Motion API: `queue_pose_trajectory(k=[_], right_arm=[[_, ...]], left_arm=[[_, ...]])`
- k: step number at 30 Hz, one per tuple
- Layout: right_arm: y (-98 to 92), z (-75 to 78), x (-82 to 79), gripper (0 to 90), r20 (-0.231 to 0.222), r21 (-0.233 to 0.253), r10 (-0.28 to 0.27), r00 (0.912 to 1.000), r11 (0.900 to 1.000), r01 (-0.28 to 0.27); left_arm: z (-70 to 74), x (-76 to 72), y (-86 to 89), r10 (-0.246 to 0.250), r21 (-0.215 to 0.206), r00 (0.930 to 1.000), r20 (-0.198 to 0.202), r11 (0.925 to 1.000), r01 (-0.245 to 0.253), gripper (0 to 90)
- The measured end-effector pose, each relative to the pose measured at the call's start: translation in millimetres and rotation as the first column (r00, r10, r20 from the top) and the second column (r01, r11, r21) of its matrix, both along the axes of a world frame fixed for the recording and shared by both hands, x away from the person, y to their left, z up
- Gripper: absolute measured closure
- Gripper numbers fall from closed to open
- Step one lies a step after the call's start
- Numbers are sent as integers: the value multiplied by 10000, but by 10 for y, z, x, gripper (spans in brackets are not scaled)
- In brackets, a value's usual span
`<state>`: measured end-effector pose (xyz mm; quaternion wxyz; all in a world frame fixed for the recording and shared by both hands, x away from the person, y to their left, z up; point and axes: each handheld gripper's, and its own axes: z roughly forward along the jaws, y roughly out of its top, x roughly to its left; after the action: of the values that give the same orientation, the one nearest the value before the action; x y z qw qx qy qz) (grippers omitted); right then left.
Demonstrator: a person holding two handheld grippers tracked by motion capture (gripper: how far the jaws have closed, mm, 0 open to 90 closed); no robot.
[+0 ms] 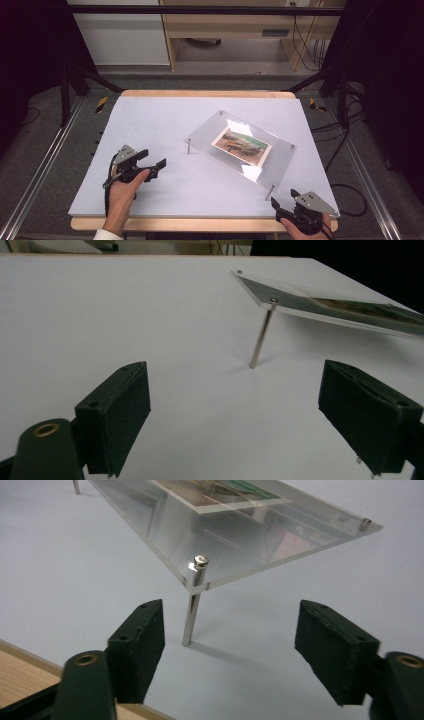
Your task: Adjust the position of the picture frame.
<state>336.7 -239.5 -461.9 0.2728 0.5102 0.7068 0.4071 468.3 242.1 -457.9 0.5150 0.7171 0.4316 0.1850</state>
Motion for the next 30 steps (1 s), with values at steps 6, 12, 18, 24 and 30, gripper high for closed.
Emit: queue_pose_trajectory(k=[6, 12, 18, 24, 30], right_arm=[[33, -7, -15, 349, -48, 158, 128, 9999, 9998, -127], [52, -7, 0, 353, -66, 19, 158, 9999, 9999, -158], [51, -20, 13, 368, -82, 21, 124, 9999, 9999, -124], [113, -34, 23, 427, -112, 126, 33, 9999, 9999, -32], [228, -89, 96, 473, -193, 44, 36, 9998, 10000, -35]], left_arm=[[1, -23, -143, -251, 207, 9996, 121, 9995, 249, 189], [12, -31, -150, 74, 611, 9994, 324, 9981, -94, 183], [34, -31, -130, 181, 688, 9990, 399, 9974, -209, 182], [60, 10, -242, -12, 728, 9990, 454, 9973, -22, 186], [24, 192, -395, -307, 1286, 9988, 375, 9914, 257, 292]])
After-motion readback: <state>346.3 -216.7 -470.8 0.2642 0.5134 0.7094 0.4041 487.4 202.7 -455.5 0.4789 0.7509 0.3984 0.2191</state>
